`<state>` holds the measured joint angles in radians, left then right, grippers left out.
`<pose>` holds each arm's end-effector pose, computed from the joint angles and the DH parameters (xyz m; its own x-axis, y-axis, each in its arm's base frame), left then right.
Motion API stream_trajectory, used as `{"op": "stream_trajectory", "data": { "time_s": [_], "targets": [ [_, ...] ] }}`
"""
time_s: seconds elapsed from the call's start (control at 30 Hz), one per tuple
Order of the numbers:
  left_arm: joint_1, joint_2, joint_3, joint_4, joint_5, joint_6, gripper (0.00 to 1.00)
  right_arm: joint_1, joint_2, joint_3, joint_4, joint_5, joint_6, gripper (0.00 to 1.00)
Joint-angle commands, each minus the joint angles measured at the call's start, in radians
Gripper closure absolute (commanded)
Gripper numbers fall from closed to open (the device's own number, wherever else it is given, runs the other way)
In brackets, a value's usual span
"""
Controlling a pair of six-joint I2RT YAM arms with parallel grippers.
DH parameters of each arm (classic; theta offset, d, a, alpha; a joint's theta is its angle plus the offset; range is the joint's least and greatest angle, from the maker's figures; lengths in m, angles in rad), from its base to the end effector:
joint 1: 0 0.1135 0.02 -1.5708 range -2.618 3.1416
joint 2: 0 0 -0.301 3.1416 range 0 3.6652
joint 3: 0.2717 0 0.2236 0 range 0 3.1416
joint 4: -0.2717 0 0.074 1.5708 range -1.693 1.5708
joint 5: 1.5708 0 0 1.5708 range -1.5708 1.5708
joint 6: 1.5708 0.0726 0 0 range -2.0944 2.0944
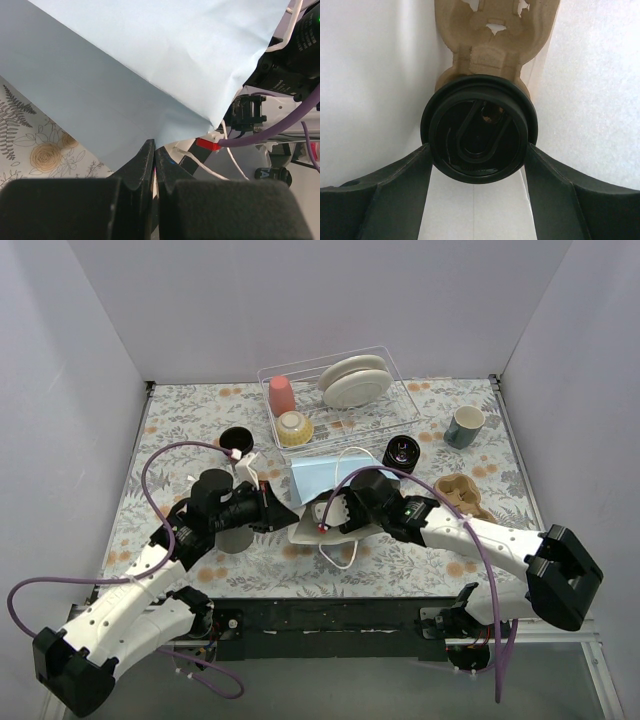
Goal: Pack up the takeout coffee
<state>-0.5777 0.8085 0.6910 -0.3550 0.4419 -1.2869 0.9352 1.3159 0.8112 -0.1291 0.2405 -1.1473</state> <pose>0.1149 -0.1120 0.3020 -0.8869 -0.4577 -0.0626 -0.1384 0.3924 -0.9093 0.1790 0.2135 0.2676 0.4641 -0.8623 -0.2025 -0.5949 -0.1340 -0.7926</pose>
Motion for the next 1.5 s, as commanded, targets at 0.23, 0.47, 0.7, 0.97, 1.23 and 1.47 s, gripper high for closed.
{"op": "stream_trajectory", "data": {
  "time_s": [0.23, 0.47, 0.7, 0.97, 1.23, 1.47],
  "targets": [
    [0.004, 0.026, 0.064, -0.009, -0.005, -0.020, 1.00, -0.009, -0.049, 0.108, -0.156, -0.096, 0.066, 0.04],
    [0.004, 0.046, 0.102, -0.039, -0.012, -0.014, 1.00, -0.007, -0.086, 0.135, -0.225, -0.158, 0.089, 0.06],
    [0.004, 0.055, 0.153, -0.087, -0.014, -0.005, 1.00, -0.007, -0.106, 0.189, -0.308, -0.184, 0.127, 0.07],
    [0.004, 0.052, 0.153, -0.099, -0.015, 0.003, 1.00, -0.007, -0.096, 0.190, -0.310, -0.194, 0.156, 0.12],
    [0.004, 0.040, 0.127, -0.091, -0.019, 0.012, 1.00, -0.007, -0.090, 0.210, -0.296, -0.264, 0.251, 0.21],
    [0.004, 0.034, 0.119, -0.091, -0.020, 0.018, 1.00, -0.007, -0.104, 0.213, -0.314, -0.271, 0.282, 0.23]
  ]
}}
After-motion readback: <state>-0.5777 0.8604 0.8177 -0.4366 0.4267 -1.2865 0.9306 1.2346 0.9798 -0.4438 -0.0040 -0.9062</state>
